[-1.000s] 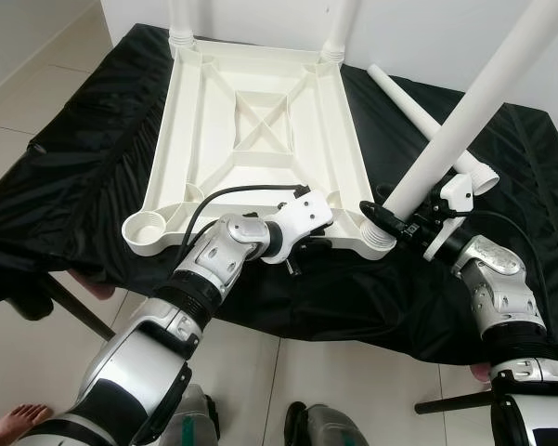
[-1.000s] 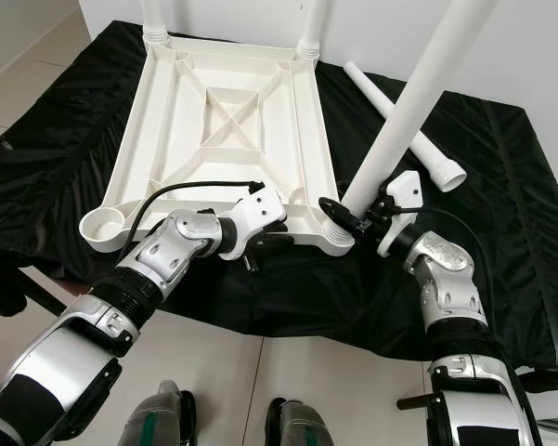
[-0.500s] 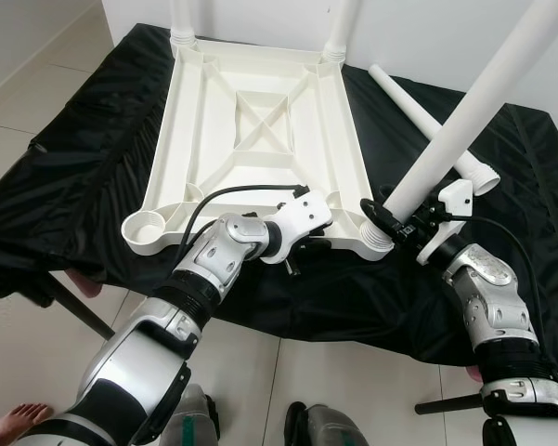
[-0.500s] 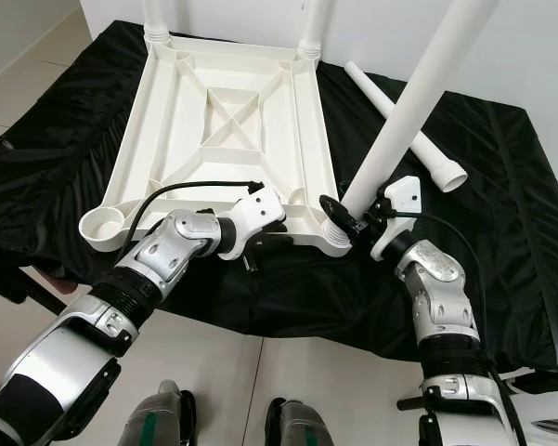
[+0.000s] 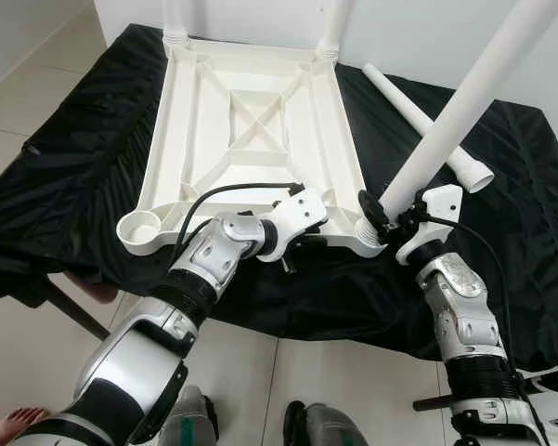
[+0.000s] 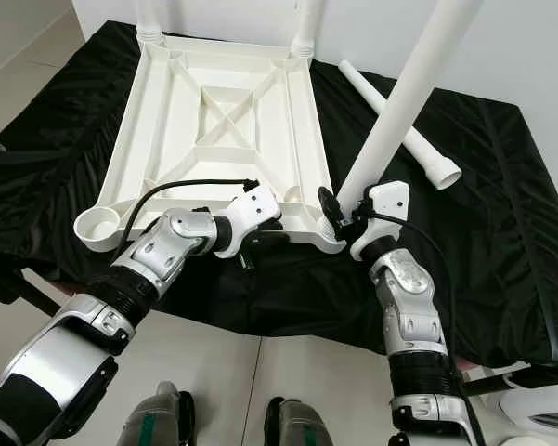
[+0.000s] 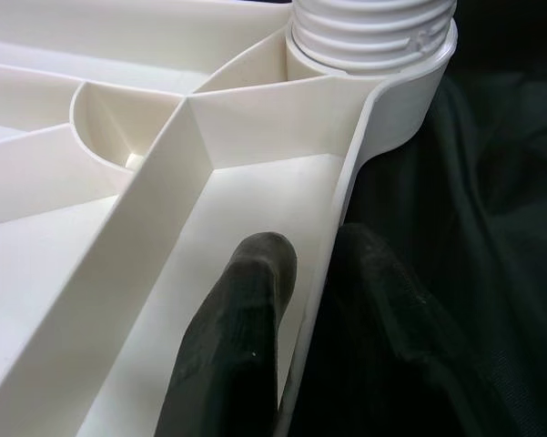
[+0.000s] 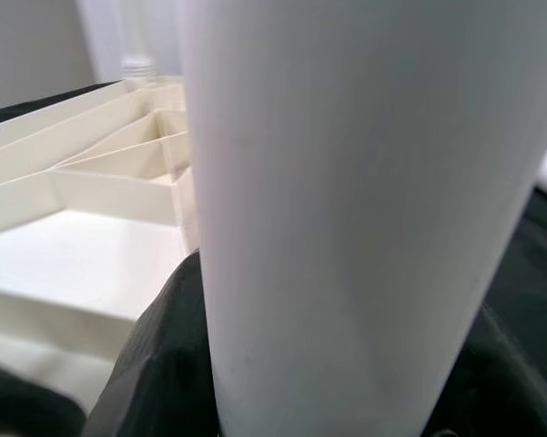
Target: Building children table
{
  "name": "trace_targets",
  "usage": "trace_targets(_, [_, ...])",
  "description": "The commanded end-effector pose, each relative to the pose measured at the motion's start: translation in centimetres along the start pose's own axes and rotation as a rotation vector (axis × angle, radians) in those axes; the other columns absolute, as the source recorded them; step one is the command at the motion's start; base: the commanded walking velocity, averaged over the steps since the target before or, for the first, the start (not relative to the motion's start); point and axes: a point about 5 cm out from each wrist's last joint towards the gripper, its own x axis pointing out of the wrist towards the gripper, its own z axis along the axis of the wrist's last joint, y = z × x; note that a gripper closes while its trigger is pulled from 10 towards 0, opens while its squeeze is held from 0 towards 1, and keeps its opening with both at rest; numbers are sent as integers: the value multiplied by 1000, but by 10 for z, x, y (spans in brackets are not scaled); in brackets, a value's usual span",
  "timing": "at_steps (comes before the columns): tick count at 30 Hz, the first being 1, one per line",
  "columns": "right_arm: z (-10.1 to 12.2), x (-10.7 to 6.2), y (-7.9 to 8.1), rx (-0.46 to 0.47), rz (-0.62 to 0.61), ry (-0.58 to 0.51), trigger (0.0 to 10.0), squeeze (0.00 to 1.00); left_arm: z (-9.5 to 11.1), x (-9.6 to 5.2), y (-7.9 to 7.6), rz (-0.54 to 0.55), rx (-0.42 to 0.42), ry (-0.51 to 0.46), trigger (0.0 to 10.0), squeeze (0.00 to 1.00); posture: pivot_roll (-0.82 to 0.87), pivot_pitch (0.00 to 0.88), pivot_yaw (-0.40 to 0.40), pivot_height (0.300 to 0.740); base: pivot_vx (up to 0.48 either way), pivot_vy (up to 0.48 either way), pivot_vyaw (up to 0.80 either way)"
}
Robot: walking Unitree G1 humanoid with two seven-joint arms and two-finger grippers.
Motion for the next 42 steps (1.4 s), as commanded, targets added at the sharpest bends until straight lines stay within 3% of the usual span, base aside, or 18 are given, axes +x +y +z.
trace_targets(1, [4,-1,-4,-2,-88,-13,10000,0,5,4,-4,-43,43,-5,10000,0,3,55,-62,740,0,0,0])
trace_targets(10, [4,-2,0,5,-122,-14,10000,0,6,4,-5,-44,44,-6,10000,0,4,55,-63,740,0,0,0])
trace_targets(13, [1,-2,14,30,-188,-7,10000,0,6,4,-5,-48,47,-6,10000,0,8,46,-66,740,0,0,0])
trace_targets(16, [-4,-5,38,60,-286,16,10000,0,6,5,-7,-54,49,-7,10000,0,9,43,-68,740,0,0,0])
trace_targets(21, [-9,-6,51,58,-317,41,10000,0,5,6,-9,-58,49,-7,10000,0,8,41,-70,740,0,0,0])
trace_targets(30, [-8,-7,56,58,-335,56,10000,0,5,7,-10,-62,49,-9,10000,0,8,39,-71,740,0,0,0])
trace_targets(31, [-7,-8,55,63,-338,50,10000,106,5,6,-10,-62,49,-8,10000,0,8,39,-69,740,0,0,0])
trace_targets(35, [-5,-8,55,70,-340,42,10000,106,5,6,-10,-62,50,-7,10000,0,8,39,-69,740,0,0,0])
trace_targets(36, [-4,-9,55,84,-323,35,10000,1000,5,6,-9,-61,50,-6,10000,0,7,39,-68,740,0,0,0])
trace_targets(42, [0,-11,48,89,-275,6,10000,1000,5,6,-9,-61,51,-5,10000,0,4,43,-67,740,0,0,0])
